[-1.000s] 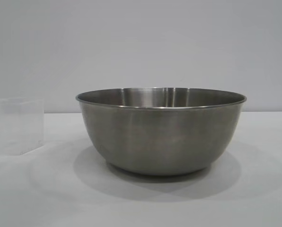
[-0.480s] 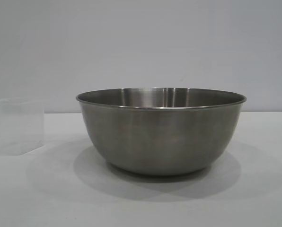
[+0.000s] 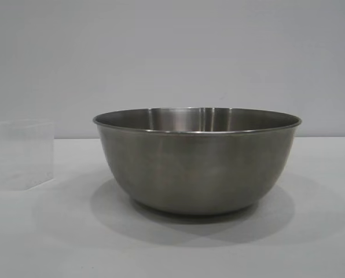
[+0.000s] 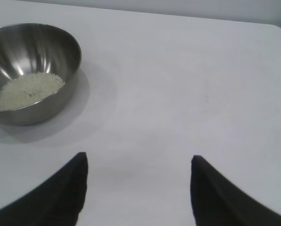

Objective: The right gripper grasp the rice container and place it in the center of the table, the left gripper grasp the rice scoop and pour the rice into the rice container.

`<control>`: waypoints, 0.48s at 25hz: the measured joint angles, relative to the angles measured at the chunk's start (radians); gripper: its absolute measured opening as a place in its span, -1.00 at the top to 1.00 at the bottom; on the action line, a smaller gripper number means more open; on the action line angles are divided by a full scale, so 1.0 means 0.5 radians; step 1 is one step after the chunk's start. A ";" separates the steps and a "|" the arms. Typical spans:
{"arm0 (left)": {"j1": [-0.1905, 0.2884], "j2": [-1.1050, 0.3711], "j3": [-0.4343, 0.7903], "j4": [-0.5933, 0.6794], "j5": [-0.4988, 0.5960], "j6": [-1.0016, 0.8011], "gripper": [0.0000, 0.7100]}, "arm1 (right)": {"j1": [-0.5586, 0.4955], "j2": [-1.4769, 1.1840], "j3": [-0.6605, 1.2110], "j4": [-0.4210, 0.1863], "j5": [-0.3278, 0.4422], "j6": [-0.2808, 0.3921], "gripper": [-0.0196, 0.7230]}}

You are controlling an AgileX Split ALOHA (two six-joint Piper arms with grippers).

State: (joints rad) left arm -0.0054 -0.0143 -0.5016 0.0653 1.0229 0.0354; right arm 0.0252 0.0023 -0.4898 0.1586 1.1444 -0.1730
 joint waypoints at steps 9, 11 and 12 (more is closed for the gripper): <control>-0.003 -0.007 0.023 -0.140 0.211 0.067 0.37 | 0.000 0.000 0.000 0.000 0.000 0.000 -0.13; -0.003 -0.007 0.027 -0.140 0.207 0.067 0.37 | 0.000 0.000 0.000 0.000 0.000 0.000 -0.13; -0.003 -0.007 0.027 -0.140 0.207 0.067 0.37 | 0.000 0.000 0.000 0.000 0.000 0.000 -0.13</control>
State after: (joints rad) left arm -0.0070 -0.0176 -0.4883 -0.0047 1.1262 0.0689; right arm 0.0252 0.0023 -0.4898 0.1586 1.1444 -0.1730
